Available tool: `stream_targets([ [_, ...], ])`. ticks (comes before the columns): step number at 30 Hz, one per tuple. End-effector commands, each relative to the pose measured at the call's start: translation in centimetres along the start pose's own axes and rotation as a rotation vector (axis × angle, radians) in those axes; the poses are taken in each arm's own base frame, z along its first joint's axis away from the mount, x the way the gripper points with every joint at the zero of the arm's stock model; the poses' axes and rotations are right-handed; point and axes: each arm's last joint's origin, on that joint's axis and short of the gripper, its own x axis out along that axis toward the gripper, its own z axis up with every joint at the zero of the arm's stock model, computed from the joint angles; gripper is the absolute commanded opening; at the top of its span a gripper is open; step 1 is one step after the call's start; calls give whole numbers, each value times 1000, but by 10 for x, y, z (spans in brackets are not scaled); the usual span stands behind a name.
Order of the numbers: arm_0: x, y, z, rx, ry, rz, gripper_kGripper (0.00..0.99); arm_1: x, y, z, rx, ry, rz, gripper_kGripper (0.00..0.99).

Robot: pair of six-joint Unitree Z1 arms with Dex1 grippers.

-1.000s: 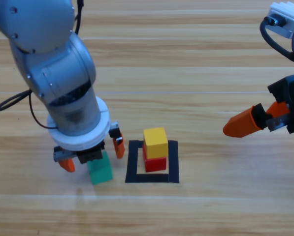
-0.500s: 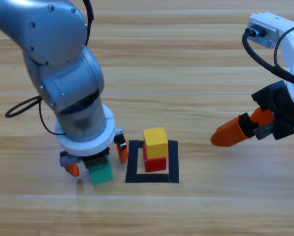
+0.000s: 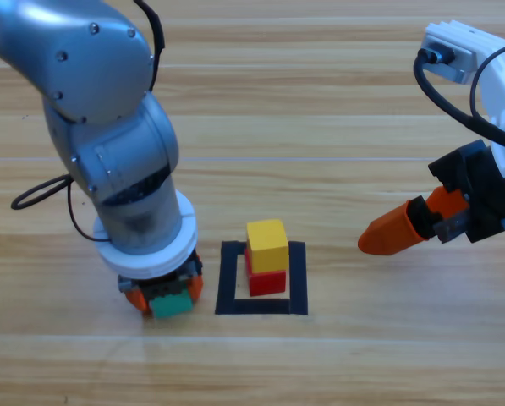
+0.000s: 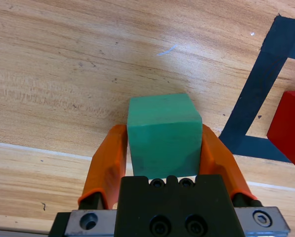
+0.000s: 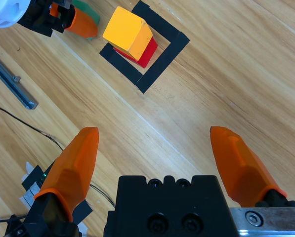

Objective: Stack the blocks in the rectangular block: red at the bottom, yellow in the middle, green on top

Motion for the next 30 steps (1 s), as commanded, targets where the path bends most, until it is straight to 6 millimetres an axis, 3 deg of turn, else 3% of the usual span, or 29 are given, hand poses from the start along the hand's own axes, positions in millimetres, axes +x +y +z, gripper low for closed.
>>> stream_targets([
  [1,15,-6,-6,51,24,27,482,16,1,-5,-23,24,-3,988],
  [7,-10,-17,1,171,3,-3,252,15,0,-5,-24,18,-16,988],
  [11,-62,-16,12,277,-77,-78,222,11,1,-7,-25,11,-19,988],
  [14,-105,-12,19,328,-132,-102,143,9,1,-8,-26,6,-23,988],
  [18,-146,-18,26,391,-169,-113,91,9,1,-8,-27,5,-23,988],
  [21,-154,-26,30,420,-170,-120,91,9,1,-8,-26,6,-23,988],
  [30,-127,-74,9,593,-91,-132,91,8,1,-8,-27,3,-25,988],
])
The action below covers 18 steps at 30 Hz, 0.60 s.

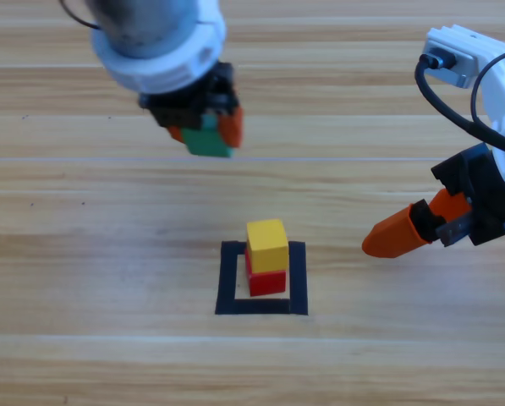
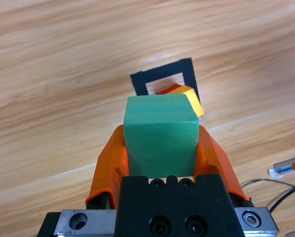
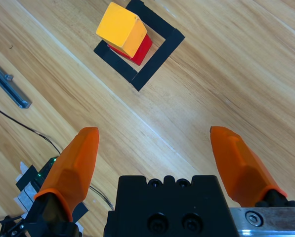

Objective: Stack the blocks in the rectangular block: red at the bottom, yellow in the middle, green on top

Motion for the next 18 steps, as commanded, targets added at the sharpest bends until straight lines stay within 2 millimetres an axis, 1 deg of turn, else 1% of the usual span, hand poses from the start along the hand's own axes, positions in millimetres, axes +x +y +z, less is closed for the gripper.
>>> stream_targets([
  [1,50,-40,-8,107,120,9,91,6,2,-6,-26,-2,-8,988],
  [5,65,-56,-5,64,157,40,91,6,2,-6,-26,-4,-9,988],
  [14,67,-62,-9,-188,145,108,95,4,3,-6,-27,-9,-9,988],
  [18,61,-70,-14,-282,113,126,95,4,3,-6,-27,-10,-8,988],
])
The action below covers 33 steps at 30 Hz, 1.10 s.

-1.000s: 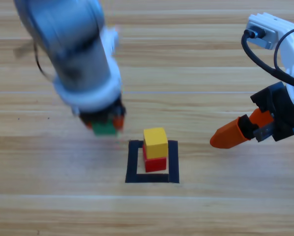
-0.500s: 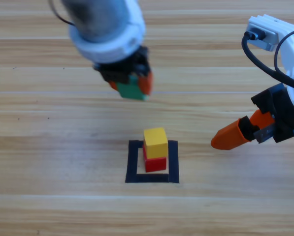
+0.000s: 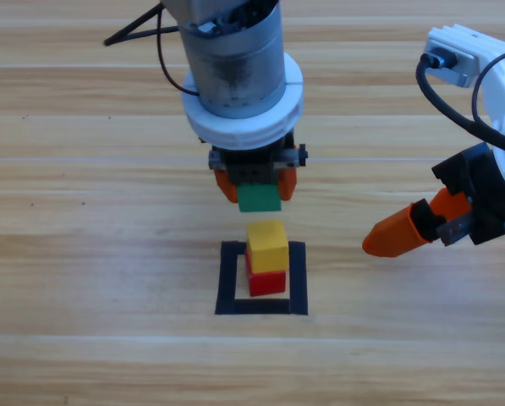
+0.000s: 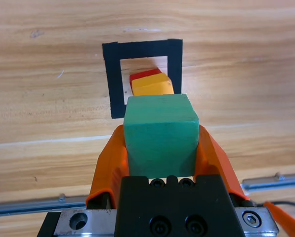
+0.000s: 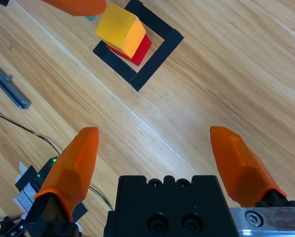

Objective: Stack the blocks in the rectangular block: red at the bottom, yellow in the middle, green on top

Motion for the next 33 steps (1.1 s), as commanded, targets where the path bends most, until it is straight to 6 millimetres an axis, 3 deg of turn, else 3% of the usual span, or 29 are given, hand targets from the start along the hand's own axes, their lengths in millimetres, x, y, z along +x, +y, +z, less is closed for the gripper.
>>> stream_targets([
  [1,15,-17,-17,-75,-8,61,95,4,3,-7,-27,-7,-7,988],
  [15,38,-31,-25,-149,-1,125,94,4,3,-7,-27,-7,-7,988],
  [33,48,-38,-25,-195,51,136,94,4,3,-7,-27,-10,-6,988],
])
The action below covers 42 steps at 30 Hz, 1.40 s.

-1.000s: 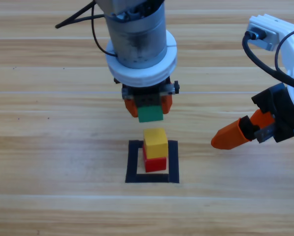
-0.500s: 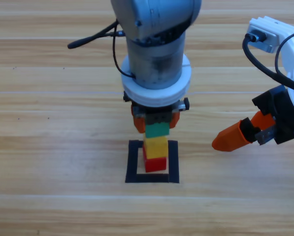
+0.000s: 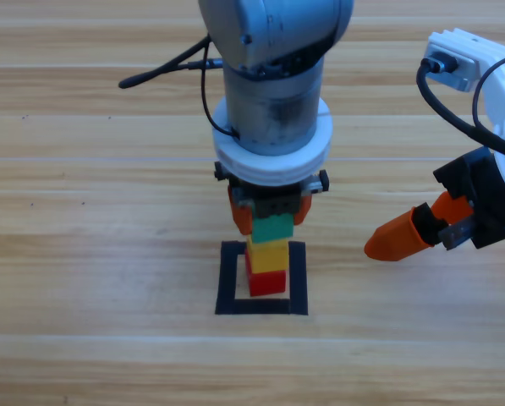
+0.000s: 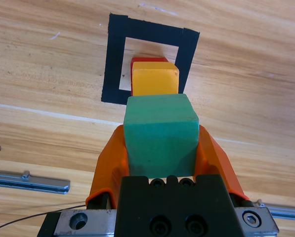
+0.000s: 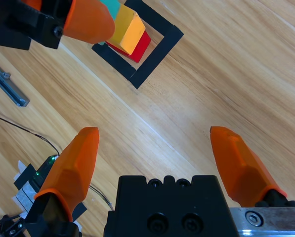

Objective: Stack the blocks in the rectangular block: red at the bottom, yellow in the middle, green on top

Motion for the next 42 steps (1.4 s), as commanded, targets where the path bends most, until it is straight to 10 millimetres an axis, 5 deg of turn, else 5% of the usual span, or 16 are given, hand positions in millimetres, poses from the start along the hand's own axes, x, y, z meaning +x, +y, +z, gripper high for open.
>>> stream_targets([
  [1,27,-13,-10,19,41,48,94,3,3,-5,-27,-16,-6,988],
  [42,44,-6,19,16,80,73,94,2,3,-6,-28,-15,-2,988],
])
